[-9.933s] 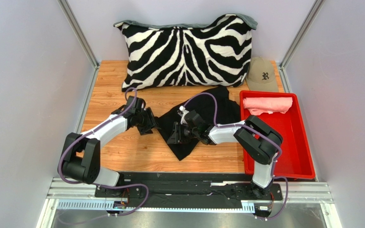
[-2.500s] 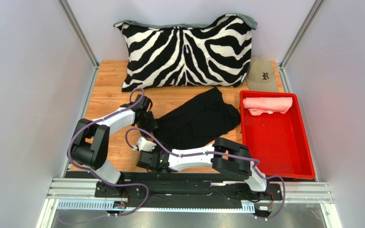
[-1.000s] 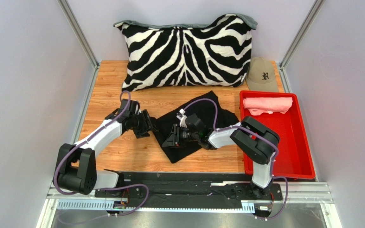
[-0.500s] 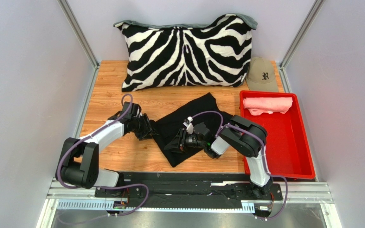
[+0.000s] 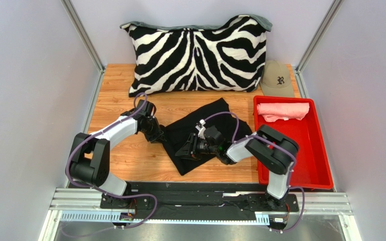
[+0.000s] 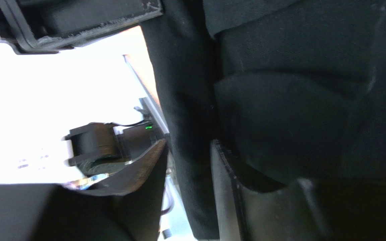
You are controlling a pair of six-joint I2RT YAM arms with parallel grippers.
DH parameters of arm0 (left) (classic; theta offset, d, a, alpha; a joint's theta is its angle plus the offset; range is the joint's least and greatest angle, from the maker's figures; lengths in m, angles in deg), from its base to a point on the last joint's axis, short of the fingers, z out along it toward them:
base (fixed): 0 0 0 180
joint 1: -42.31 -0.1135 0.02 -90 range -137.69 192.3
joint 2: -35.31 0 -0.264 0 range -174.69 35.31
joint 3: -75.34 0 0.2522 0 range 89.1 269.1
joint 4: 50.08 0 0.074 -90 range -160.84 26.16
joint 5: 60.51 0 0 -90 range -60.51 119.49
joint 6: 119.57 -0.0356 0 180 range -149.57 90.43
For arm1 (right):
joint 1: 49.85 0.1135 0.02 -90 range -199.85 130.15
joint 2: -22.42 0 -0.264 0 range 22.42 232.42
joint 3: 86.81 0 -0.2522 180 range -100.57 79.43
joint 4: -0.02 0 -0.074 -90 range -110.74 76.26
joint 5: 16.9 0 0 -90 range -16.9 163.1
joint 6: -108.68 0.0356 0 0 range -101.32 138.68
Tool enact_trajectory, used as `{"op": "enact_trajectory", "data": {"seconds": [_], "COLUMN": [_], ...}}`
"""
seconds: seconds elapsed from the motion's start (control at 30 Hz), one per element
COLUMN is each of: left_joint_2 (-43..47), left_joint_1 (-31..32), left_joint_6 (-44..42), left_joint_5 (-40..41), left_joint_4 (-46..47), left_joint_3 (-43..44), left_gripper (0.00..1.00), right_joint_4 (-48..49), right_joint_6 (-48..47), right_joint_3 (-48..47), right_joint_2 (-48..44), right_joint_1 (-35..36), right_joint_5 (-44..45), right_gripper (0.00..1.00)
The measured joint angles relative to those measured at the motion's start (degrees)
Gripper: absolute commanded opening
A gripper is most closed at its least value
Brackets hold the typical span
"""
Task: Roll the t-shirts
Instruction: Roll the T-shirt to the center of the board.
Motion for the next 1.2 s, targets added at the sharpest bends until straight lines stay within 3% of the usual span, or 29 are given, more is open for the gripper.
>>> {"op": "enact_trajectory", "data": {"seconds": [0.27, 0.43, 0.63, 0.87, 1.1, 1.17, 1.2], "left_joint_2": [-1.4, -1.9, -1.9, -2.0, -2.1, -2.1, -2.1], "left_joint_1": [0.3, 0.6, 0.6, 0.7, 0.7, 0.7, 0.7], "left_joint_6": [-0.9, -1.1, -1.1, -1.1, -1.1, -1.1, -1.2], "left_joint_5": [2.8, 3.3, 3.5, 3.7, 3.7, 3.7, 3.7], "left_joint_4": [-3.7, -4.2, -4.6, -4.7, -4.7, -5.0, -5.0], "left_joint_3": [2.8, 3.1, 3.1, 3.1, 3.2, 3.4, 3.5], "left_gripper": [0.29, 0.29, 0.29, 0.29, 0.29, 0.31, 0.37], "right_joint_4": [-32.5, -45.1, -58.3, -67.3, -69.8, -69.6, -68.9], "right_joint_6": [-21.2, -31.6, -40.7, -45.9, -46.6, -46.6, -46.3], "right_joint_3": [-15.2, -23.9, -35.1, -41.6, -42.6, -42.5, -42.0], "right_joint_2": [-11.2, -10.1, -2.2, 3.6, 5.1, 5.1, 5.0], "right_joint_1": [8.1, 13.2, 19.1, 24.0, 24.0, 23.5, 23.2], "right_joint_5": [17.4, 27.0, 40.3, 50.1, 52.4, 51.7, 50.9], "right_gripper": [0.52, 0.54, 0.57, 0.53, 0.46, 0.37, 0.36]}}
